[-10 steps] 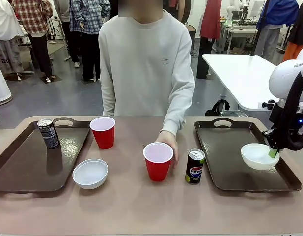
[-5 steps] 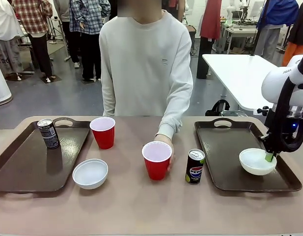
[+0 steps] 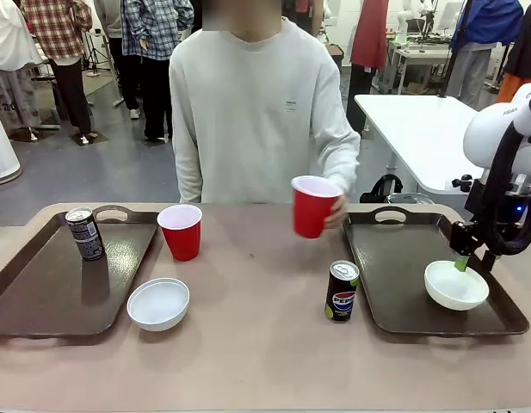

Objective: Prepare tableware on both trays.
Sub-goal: Pick up a Picnic Bowl from the table and place it on a Handle tray.

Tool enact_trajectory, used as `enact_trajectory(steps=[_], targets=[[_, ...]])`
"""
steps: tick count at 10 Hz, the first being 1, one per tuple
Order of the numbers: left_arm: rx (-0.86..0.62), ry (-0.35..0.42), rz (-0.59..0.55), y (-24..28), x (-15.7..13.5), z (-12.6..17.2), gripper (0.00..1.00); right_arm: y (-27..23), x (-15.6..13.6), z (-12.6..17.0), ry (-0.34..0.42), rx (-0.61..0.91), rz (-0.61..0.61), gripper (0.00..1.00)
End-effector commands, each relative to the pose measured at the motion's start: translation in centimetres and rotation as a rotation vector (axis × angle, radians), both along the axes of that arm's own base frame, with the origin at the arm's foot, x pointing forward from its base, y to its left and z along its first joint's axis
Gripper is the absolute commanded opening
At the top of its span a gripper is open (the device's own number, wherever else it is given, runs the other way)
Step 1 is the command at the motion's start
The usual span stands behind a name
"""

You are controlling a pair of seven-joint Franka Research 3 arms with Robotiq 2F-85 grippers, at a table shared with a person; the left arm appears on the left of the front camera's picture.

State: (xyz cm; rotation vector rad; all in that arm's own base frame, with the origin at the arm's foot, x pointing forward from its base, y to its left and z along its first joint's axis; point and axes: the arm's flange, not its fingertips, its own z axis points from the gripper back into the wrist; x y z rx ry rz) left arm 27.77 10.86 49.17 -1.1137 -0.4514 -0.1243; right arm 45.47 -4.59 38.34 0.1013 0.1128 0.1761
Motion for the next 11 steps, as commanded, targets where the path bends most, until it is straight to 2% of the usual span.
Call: enact_trajectory(steps=[1, 2, 3, 4, 5, 8, 11], targets=[[-0.012, -0.030, -0.007, 0.1, 0.1, -0.1, 1.00, -0.4, -2.2, 3.1, -0.024, 0.210, 0.150, 1.00], [-0.012, -0.030, -0.007, 0.1, 0.1, -0.1, 1.00, -1.2, -3.4, 5.4, -0.039, 0.531, 0.373, 0.77], [-0.012, -0.030, -0.007, 0.1, 0.1, -0.1, 1.00, -2.6, -4.8, 7.4, -0.130, 0.665, 0.380, 1.00], [-0.012, -0.030, -0.007, 0.1, 0.1, -0.1, 1.00, -4.0, -6.6, 8.9, -0.189, 0.699, 0.342, 1.00], [-0.012, -0.030, -0.007, 0.1, 0.1, -0.1, 1.00, -4.7, -7.9, 9.7, -0.157, 0.719, 0.316, 1.00], [-0.012, -0.030, -0.007, 0.1, 0.1, -0.1, 1.00, -6.5, -9.4, 10.2, -0.137, 0.781, 0.218, 1.00], [-0.012, -0.030, -0.007, 0.1, 0.1, -0.1, 1.00, -9.5, -12.2, 11.0, -0.201, 0.829, 0.012, 1.00]])
